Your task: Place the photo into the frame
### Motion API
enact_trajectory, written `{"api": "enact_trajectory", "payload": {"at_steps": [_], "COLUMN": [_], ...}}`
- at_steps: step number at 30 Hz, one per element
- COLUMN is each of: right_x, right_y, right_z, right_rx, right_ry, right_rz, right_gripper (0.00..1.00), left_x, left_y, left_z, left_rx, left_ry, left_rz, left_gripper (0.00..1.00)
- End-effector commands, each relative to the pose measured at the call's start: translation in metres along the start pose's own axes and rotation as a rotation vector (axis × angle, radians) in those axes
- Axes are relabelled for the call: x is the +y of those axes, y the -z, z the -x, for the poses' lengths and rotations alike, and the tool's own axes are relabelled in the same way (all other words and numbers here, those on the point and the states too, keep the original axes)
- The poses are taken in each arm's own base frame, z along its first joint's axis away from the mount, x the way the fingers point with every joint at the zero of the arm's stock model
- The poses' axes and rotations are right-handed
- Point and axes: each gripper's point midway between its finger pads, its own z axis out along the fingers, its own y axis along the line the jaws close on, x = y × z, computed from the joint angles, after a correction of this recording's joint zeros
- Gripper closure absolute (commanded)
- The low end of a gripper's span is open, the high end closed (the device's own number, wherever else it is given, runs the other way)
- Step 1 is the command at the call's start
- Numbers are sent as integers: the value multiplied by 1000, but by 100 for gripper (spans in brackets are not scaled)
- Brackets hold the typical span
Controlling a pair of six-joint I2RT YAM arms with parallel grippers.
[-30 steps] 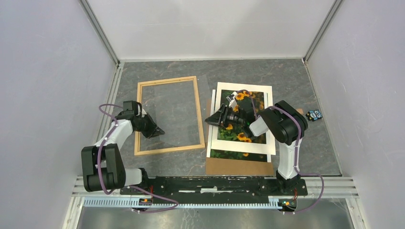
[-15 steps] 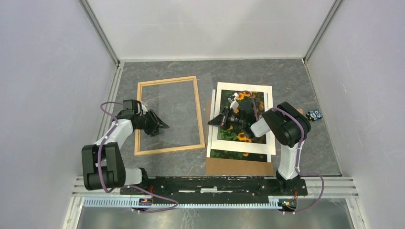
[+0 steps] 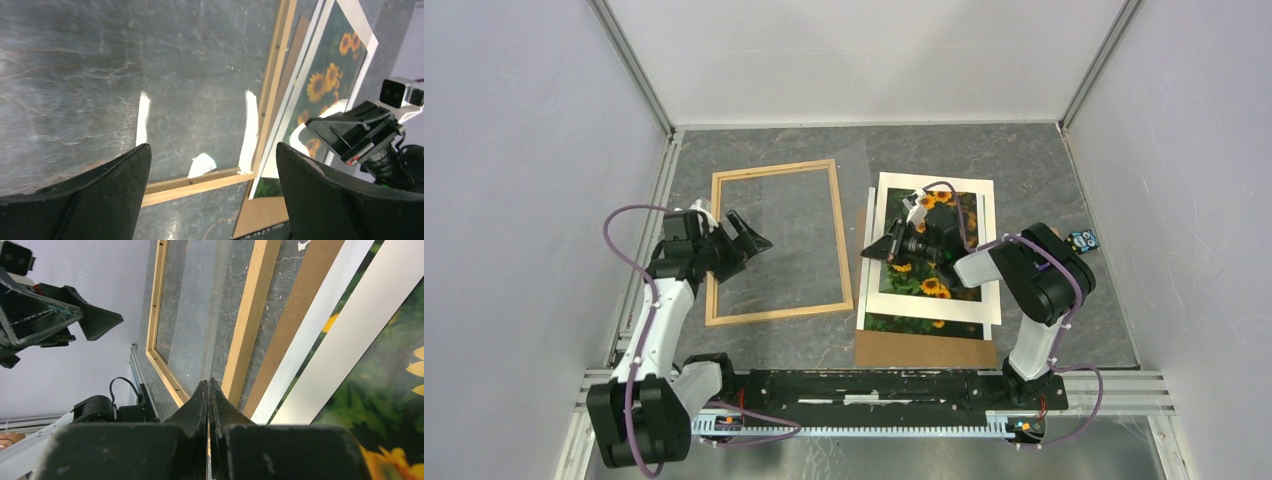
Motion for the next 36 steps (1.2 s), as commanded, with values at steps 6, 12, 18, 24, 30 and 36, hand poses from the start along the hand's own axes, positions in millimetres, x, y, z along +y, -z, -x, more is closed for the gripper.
{"api": "enact_trajectory", "payload": {"at_steps": [6, 12, 18, 24, 30, 36], "right_x": [56, 78, 112, 150, 187, 223], "right_y": [-9, -11, -6, -11, -35, -50], "right_z": [48, 48, 42, 40, 37, 45], "right_rx": [-121, -127, -111, -100, -66, -73], "right_ry": [165, 171, 199, 255, 283, 325], "right_rz": [118, 184, 265, 309, 346, 370], "right_gripper": [100, 100, 100, 100, 100, 100], "left_x": [6, 22, 92, 121, 128, 120], "left_y": [20, 11, 1, -28, -46, -50], "left_z": [48, 110, 140, 120, 100, 88], "left_rx": [-165, -271, -312, -214, -139, -128], "left_ry": [2, 113, 297, 393, 468, 514], "left_rz": [162, 266, 338, 299, 270, 205], "left_gripper": [0, 0, 0, 0, 0, 0]}}
